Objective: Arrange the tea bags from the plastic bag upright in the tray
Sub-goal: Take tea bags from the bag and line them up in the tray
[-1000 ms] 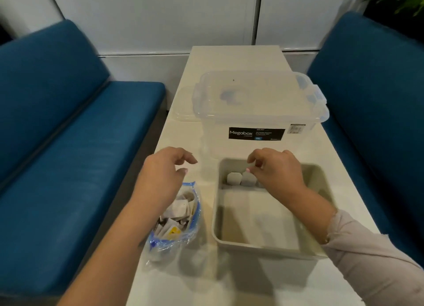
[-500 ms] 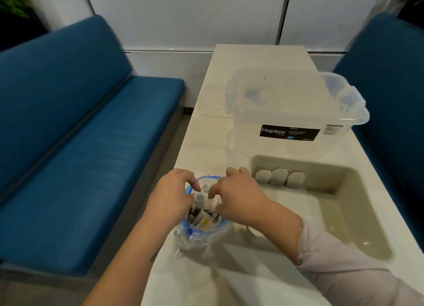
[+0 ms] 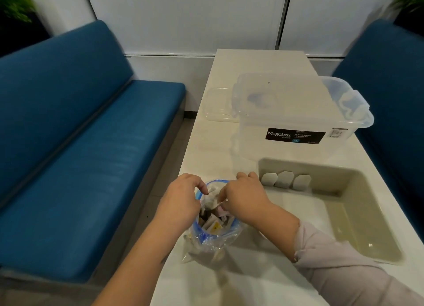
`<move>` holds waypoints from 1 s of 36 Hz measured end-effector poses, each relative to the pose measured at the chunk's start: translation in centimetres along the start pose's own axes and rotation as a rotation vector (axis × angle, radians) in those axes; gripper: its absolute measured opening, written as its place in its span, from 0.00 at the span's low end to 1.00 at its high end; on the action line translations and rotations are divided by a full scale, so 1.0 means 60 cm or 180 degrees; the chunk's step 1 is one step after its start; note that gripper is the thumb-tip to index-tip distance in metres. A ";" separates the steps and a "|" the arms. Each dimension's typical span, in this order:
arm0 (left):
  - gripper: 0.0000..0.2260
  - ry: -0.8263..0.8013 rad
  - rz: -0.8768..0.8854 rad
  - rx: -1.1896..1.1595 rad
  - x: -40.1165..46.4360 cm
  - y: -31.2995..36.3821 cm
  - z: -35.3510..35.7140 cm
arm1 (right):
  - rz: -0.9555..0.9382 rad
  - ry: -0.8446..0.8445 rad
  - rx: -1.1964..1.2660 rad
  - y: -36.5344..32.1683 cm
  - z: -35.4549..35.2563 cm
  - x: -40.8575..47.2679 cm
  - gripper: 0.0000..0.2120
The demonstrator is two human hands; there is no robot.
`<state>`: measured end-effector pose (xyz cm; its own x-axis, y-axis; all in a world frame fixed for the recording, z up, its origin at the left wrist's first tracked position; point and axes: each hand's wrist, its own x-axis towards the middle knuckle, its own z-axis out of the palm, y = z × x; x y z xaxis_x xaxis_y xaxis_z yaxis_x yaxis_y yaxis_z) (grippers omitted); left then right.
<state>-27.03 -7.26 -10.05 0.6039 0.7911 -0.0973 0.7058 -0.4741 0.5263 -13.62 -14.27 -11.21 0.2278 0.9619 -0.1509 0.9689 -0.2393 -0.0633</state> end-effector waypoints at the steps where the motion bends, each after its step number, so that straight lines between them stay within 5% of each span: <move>1: 0.13 -0.0003 0.0004 0.0015 0.000 0.000 0.000 | 0.0000 0.0024 0.0024 0.001 -0.001 0.000 0.12; 14: 0.17 -0.0090 0.0283 -0.0123 0.011 0.027 -0.018 | -0.0259 0.0533 0.0516 0.025 -0.084 0.000 0.16; 18: 0.11 -0.0043 0.0318 -0.0296 0.013 0.037 -0.016 | -0.0249 0.0706 0.0634 0.034 -0.101 -0.007 0.13; 28: 0.07 0.0091 0.0439 -0.0952 0.019 0.081 0.010 | 0.0486 0.0614 0.1838 0.098 -0.119 -0.022 0.05; 36: 0.31 -0.0377 0.0661 0.0839 0.026 0.118 0.059 | 0.1000 0.0672 0.1274 0.179 -0.103 -0.037 0.04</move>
<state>-19.81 -10.75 -9.46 0.7725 0.6243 -0.1164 0.6253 -0.7158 0.3107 -3.13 -18.15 -5.46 0.5545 0.8318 -0.0245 0.7480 -0.5111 -0.4234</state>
